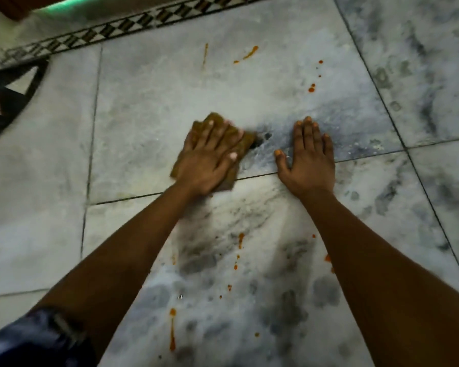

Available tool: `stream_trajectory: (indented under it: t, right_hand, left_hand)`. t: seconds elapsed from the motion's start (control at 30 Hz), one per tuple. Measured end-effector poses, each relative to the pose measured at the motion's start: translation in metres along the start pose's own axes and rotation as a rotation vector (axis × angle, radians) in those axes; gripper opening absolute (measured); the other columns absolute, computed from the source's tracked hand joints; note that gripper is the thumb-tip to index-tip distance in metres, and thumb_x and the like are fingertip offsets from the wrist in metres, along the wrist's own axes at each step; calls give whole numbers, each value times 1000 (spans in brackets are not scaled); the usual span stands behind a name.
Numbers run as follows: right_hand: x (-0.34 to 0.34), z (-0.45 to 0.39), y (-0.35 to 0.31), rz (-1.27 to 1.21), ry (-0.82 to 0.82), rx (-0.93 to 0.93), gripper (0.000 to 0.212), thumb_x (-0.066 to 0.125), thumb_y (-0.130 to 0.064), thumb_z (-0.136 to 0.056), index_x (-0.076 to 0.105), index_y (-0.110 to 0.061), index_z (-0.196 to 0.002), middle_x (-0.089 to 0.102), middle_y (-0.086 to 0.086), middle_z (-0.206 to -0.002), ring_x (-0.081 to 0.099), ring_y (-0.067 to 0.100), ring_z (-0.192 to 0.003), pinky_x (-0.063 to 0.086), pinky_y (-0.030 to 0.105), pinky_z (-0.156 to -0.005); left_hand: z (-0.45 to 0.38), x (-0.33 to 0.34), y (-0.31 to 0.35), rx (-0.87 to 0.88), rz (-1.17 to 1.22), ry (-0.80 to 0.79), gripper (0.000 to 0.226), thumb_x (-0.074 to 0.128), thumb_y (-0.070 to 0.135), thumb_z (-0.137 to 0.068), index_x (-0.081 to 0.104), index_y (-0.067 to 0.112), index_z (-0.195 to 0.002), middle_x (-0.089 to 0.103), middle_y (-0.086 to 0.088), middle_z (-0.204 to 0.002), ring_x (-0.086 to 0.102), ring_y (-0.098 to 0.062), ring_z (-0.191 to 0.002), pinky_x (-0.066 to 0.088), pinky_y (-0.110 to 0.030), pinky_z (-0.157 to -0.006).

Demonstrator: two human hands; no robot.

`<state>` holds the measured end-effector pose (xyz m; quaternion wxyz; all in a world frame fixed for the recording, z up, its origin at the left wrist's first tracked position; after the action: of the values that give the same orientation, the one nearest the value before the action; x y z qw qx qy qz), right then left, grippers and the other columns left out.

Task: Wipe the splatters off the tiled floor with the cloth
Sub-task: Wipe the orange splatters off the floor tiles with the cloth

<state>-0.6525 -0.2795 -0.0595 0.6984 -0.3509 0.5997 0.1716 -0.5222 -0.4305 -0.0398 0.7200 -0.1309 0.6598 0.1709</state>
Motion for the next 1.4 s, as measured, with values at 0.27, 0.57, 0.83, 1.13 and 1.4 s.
stream_trajectory:
  t: [0.27, 0.57, 0.83, 1.13, 1.4]
  right_hand:
    - [8, -30, -33, 25, 47, -152, 85, 5, -58, -82, 14, -6, -149, 9, 13, -157, 8, 24, -146, -1, 34, -116]
    - [15, -78, -54, 44, 52, -176, 84, 9, -57, -82, 13, -6, -149, 9, 13, -157, 8, 24, -146, -3, 34, -116]
    - [16, -80, -53, 32, 79, -139, 74, 29, -50, -87, 32, -2, -144, 30, 17, -151, 29, 29, -140, 10, 38, -113]
    - [14, -79, -53, 15, 59, -131, 74, 32, -49, -87, 31, -3, -145, 28, 15, -152, 26, 27, -141, 13, 40, -113]
    - [16, -80, -52, -8, 42, -117, 76, 30, -51, -86, 30, -4, -145, 26, 15, -152, 25, 27, -141, 11, 41, -114]
  left_hand:
    - [-32, -5, -82, -280, 102, 76, 51, 17, 48, -95, 18, 42, -146, 13, 7, -158, 1, -19, -146, 5, -52, -113]
    - [-146, -14, -106, -366, 155, 83, 48, 20, 45, -99, 14, 42, -147, 8, 6, -159, -1, -21, -146, 1, -54, -114]
    - [-228, -27, -115, -393, 231, 14, 51, 16, 47, -99, 14, 36, -149, 6, 4, -159, -3, -21, -146, -6, -54, -113]
    - [-211, -26, -136, -346, 189, 70, 49, 21, 45, -99, 22, 35, -147, 14, 6, -158, 3, -18, -146, 2, -50, -114]
    - [-252, -26, -81, -293, 303, -13, 48, 17, 47, -99, 12, 42, -147, 6, 7, -159, -4, -17, -146, -7, -52, -113]
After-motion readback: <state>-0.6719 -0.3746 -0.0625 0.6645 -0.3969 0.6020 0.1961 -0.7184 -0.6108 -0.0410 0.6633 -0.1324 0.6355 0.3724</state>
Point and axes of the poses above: each hand's wrist, its own z-axis away from the middle knuckle, its own x-axis out of the palm, y = z × x, the point moved 5 cm from there along -z, towards the middle knuckle
